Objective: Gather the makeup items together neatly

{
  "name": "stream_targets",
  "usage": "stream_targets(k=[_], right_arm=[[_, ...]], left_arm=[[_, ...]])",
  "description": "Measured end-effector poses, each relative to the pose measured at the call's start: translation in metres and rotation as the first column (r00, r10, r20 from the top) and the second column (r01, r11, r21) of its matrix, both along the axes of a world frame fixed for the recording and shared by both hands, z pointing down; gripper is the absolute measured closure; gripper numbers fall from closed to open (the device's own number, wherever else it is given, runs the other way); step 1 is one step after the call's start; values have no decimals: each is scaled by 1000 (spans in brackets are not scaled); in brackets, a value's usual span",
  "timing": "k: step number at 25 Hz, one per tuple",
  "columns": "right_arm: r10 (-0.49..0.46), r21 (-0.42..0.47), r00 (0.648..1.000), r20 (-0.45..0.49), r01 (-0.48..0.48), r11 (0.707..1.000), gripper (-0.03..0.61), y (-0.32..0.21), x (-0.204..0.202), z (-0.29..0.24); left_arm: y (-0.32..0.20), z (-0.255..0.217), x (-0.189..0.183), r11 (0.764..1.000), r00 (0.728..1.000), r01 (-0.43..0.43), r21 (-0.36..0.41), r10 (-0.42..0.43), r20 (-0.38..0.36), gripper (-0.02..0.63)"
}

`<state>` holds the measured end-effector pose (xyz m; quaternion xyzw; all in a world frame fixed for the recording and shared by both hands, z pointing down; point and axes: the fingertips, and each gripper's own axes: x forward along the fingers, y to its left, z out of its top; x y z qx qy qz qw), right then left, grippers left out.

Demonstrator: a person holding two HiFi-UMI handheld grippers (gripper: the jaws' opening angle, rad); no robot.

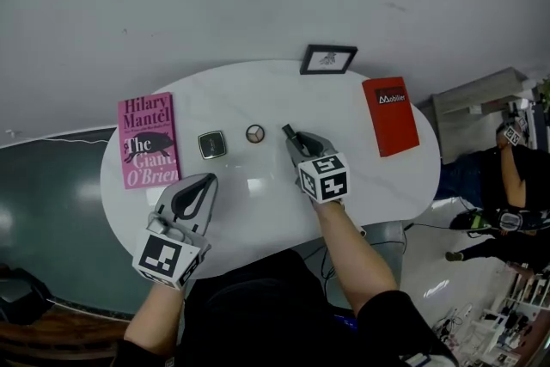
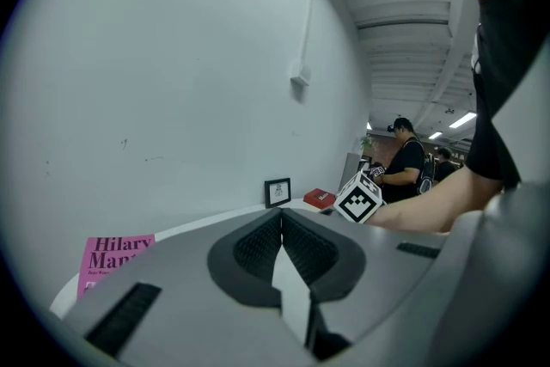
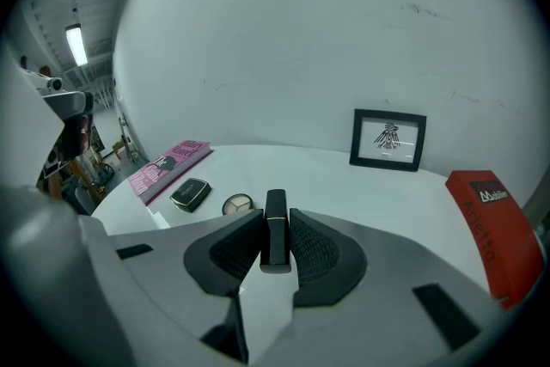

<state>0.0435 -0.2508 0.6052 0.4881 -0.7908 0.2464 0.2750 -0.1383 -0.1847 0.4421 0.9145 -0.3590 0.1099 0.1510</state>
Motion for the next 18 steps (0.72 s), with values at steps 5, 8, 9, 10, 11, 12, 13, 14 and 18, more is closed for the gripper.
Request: stream_targets(k=[5,8,9,10,11,12,13,14,18], right_arm=[[20,-39,1000,12,-19,999,474,-19,2,33],[35,-53,999,16,-35,998,474,-30,2,49],[40,-57,999,17,-39,998,474,-33,2,53],[43,-60,999,18,-42,997,474,-35,0,56],[46,-62,999,20,-44,997,474,-37,-2,58],[47,-63,999,22,-46,997,474,-38,-5,59],[49,-63,998,25,-47,997,472,-38,-8,60],[52,-62,998,29,-50,997,472,-38,-11,60],[65,-65,997,27,-64,996,446,-30,-17,63]], left_arm=[[-7,13,-2,999,999,11,-37,-9,37,601],[-10,22,-7,998,998,27,-59,-24,55,601],[-10,25,-8,997,998,32,-65,-28,60,601],[-10,28,-10,997,997,36,-71,-31,65,601],[-10,30,-11,996,997,39,-76,-34,68,601],[-10,31,-12,996,997,43,-81,-37,71,601],[-10,32,-13,995,997,47,-85,-41,72,601],[-10,32,-14,995,996,52,-88,-45,73,601],[-10,32,-16,994,996,65,-92,-59,67,601]])
